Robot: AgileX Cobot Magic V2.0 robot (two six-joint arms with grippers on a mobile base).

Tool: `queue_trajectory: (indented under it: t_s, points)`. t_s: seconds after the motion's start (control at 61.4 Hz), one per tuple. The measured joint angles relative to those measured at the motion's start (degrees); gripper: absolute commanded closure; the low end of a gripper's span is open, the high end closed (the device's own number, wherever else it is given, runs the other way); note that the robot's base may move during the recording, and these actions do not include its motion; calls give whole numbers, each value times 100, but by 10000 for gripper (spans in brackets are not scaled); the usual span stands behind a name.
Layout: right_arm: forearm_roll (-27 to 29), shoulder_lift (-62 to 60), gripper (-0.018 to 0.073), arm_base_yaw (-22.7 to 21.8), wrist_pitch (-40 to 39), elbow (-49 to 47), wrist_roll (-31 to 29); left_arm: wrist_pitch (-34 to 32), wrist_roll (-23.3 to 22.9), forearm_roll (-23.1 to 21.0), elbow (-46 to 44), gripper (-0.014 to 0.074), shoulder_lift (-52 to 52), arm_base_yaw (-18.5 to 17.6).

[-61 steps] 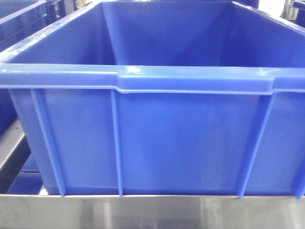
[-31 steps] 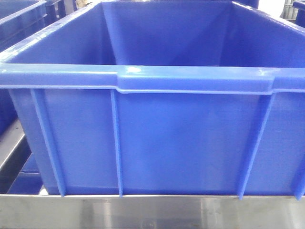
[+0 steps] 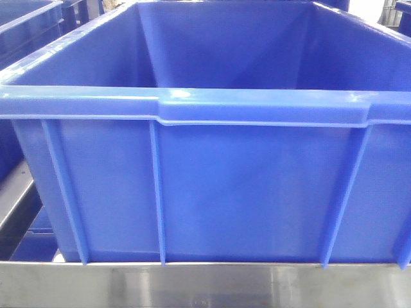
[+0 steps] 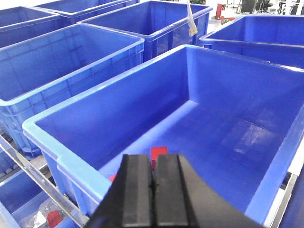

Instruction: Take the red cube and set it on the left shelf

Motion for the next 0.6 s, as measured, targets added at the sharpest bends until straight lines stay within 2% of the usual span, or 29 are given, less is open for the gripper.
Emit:
queue_trajectory:
  t_s: [0.163, 0.244, 0.407, 0.603]
  points:
    - [9, 0, 517, -38, -28, 0, 0, 0, 0, 0, 0, 495, 0, 0]
    - [9, 0, 517, -246, -32, 0, 0, 0, 0, 0, 0, 495, 0, 0]
    - [9, -13, 517, -1280, -119, 82, 0, 0, 0, 0, 0, 495, 0, 0]
    - [9, -511, 517, -2585, -574, 881, 0, 0, 0, 0, 0, 495, 0, 0]
